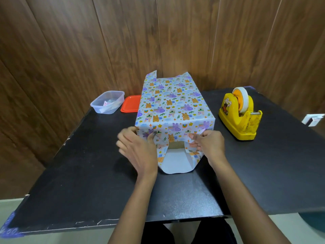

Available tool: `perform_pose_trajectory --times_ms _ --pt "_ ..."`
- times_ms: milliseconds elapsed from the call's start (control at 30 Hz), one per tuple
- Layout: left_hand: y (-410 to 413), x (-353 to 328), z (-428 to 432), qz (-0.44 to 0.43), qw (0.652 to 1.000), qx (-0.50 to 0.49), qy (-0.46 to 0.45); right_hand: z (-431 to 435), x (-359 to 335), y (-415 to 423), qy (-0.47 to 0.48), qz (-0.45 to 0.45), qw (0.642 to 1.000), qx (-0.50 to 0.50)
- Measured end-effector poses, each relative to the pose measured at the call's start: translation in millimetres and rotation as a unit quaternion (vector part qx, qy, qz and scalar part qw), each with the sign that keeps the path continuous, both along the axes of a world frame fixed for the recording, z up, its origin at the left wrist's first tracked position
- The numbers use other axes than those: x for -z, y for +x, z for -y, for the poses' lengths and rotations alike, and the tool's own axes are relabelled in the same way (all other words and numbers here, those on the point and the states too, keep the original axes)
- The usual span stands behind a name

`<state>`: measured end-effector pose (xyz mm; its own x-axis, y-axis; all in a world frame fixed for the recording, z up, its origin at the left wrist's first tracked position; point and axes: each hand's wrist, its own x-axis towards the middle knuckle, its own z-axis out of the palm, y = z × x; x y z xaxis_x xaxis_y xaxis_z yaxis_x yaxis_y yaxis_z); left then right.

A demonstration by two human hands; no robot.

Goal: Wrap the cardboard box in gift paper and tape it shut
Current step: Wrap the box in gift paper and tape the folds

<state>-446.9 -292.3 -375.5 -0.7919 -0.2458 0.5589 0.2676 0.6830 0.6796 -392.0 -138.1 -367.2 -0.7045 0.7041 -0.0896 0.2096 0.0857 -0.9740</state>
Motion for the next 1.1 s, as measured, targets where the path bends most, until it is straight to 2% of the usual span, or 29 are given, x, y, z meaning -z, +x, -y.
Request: perform_pose_trajectory --times_ms 33,100,167,267,367,433,533,700,800,900,967,1033,1100 --pt "-4 0 3 -0.059 0.996 -0.007 -0.062 -1 0 -1 0.001 0.003 1.0 0.002" --pt "-14 -6 8 -0.151 0.97 0.041 -0.184 -2 1 -2 0.002 0.009 1.0 0.004" --pt "-23 -15 10 -0.212 0.917 0.12 -0.316 -3 2 -4 0.002 0.016 1.0 0.004" --pt "-37 -26 12 -0.248 0.819 0.215 -0.471 -4 4 -6 0.01 0.024 1.0 0.005" --pt "-48 -29 16 -0.245 0.767 0.27 -0.528 -5 4 -6 0.024 0.038 0.999 0.008" --pt "-51 -29 17 -0.241 0.752 0.292 -0.539 -8 6 -5 0.051 0.06 0.997 0.012" --pt "-51 -29 16 -0.235 0.748 0.307 -0.54 -10 8 -4 0.145 0.108 0.983 0.02" --pt "-50 -29 16 -0.247 0.728 0.304 -0.563 -7 0 7 0.365 0.196 0.91 0.028" --pt "-47 -32 16 -0.248 0.716 0.306 -0.577 -8 1 9 0.434 0.205 0.877 0.029" --pt "-46 -33 15 -0.243 0.708 0.299 -0.592 -10 4 11 0.471 0.197 0.86 0.019" --pt "-44 -33 14 -0.245 0.705 0.289 -0.6 -14 3 15 0.449 0.178 0.876 -0.001" --pt "-43 -34 12 -0.25 0.702 0.283 -0.604 -24 -3 22 0.365 0.134 0.921 -0.022" --pt "-41 -37 11 -0.249 0.699 0.279 -0.609 -38 -15 33 0.305 0.056 0.951 0.009"
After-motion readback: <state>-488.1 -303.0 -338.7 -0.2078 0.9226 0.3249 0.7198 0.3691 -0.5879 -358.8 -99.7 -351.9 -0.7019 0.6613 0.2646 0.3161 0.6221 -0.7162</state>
